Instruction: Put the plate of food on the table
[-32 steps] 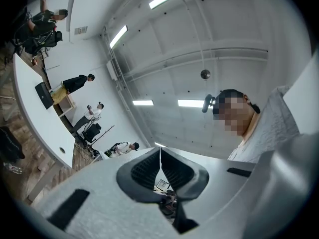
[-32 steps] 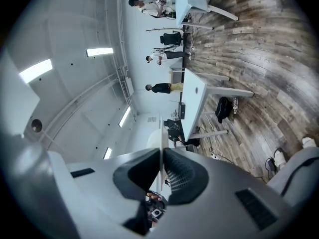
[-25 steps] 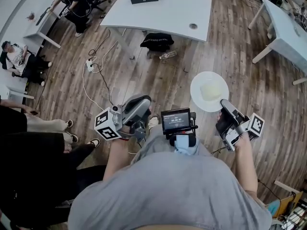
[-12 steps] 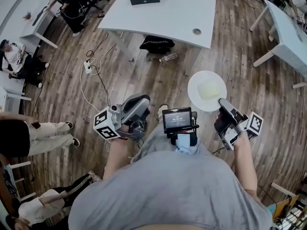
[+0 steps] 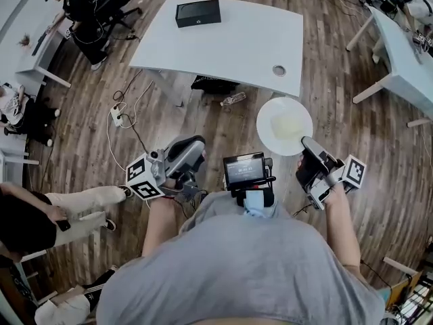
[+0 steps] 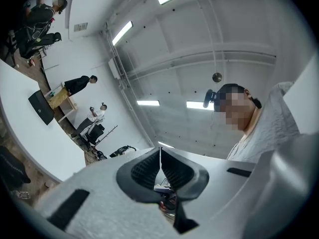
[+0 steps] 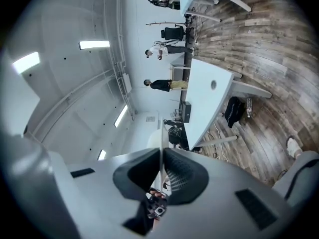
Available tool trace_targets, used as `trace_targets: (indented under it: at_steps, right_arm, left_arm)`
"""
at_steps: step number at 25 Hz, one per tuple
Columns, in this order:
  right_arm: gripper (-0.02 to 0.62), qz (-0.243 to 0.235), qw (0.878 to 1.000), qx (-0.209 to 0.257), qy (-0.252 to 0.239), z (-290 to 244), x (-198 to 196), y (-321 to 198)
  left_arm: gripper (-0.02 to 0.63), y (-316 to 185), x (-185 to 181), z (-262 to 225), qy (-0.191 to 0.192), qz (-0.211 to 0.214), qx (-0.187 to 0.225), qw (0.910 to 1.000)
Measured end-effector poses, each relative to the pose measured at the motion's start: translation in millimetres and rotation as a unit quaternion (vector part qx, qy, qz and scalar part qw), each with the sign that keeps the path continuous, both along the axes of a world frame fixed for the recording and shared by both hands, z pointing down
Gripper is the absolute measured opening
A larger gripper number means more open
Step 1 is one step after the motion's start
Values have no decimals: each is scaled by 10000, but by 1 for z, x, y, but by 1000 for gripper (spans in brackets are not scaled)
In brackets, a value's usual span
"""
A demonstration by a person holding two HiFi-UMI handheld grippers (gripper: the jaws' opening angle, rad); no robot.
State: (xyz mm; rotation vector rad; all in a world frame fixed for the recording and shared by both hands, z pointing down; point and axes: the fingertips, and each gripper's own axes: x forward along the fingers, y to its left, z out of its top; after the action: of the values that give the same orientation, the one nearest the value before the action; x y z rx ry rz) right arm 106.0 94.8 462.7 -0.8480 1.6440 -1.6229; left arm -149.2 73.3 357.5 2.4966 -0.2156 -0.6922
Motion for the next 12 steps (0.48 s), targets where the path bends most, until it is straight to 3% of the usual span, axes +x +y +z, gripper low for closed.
trace_targets:
  at_steps: [12]
  right_arm:
    - [40, 64, 9999, 74, -73, -7, -28, -89]
  left_arm:
    - [21, -72, -24, 5, 15, 98, -91, 9999]
